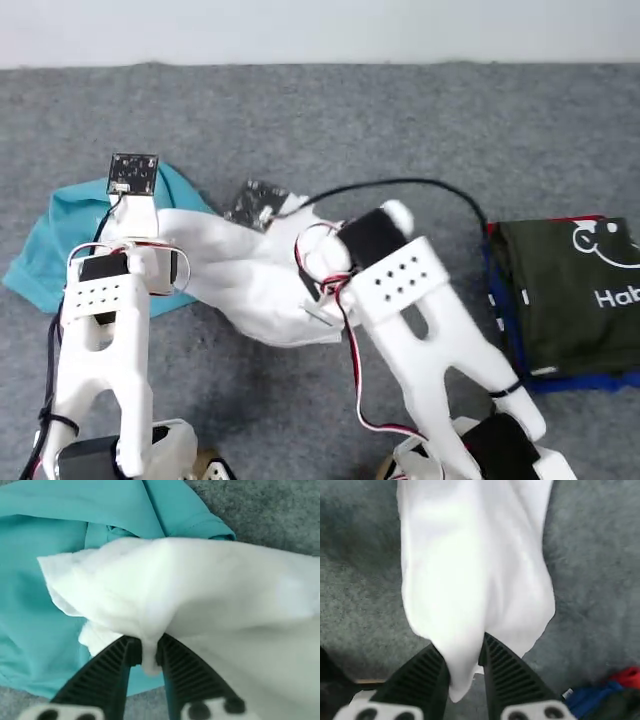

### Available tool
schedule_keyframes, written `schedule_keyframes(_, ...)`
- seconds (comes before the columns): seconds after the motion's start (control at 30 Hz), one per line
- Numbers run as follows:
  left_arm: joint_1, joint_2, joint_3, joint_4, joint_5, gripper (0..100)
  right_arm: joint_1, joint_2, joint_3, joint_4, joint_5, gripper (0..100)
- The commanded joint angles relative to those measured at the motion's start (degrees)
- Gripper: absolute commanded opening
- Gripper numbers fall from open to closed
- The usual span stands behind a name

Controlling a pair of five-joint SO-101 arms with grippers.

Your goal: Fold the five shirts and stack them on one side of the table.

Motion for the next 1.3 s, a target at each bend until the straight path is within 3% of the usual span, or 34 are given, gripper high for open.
schedule_keyframes(0.0, 0.0, -1.1, -0.1, -0.1, 0.4, 2, 0.9, -5.7, -7.6, 3.5, 0.5, 1.0)
schedule_keyframes(0.17, 0.0, -1.1, -0.1, 0.2, 0.4, 2, -1.2, -18.3, -4.3, 3.4, 0.4, 1.0)
schedule_keyframes(0.37, 0.0, -1.1, -0.1, 0.2, 0.4, 2, -1.0, -20.2, 16.8, -0.3, 0.6, 1.0)
schedule_keyframes(0.57, 0.0, -1.1, -0.1, 0.3, 0.4, 2, 8.0, -16.6, 34.9, -22.9, 1.5, 1.0)
schedule_keyframes(0.73, 0.0, -1.1, -0.1, 0.0, 0.4, 2, 20.3, -5.0, 37.6, -44.2, 1.9, 1.0)
schedule_keyframes(0.83, 0.0, -1.1, -0.1, -0.1, 0.4, 2, 25.2, 4.4, 35.4, -51.6, 0.1, 1.4)
schedule_keyframes(1.07, 0.0, -1.0, -0.1, -0.1, 0.4, 2, 32.2, 22.1, 20.0, -48.7, -2.2, 2.8)
schedule_keyframes(1.27, 0.0, -1.0, -0.1, -0.1, 0.4, 2, 33.6, 27.9, 3.5, -26.8, -2.5, 22.1)
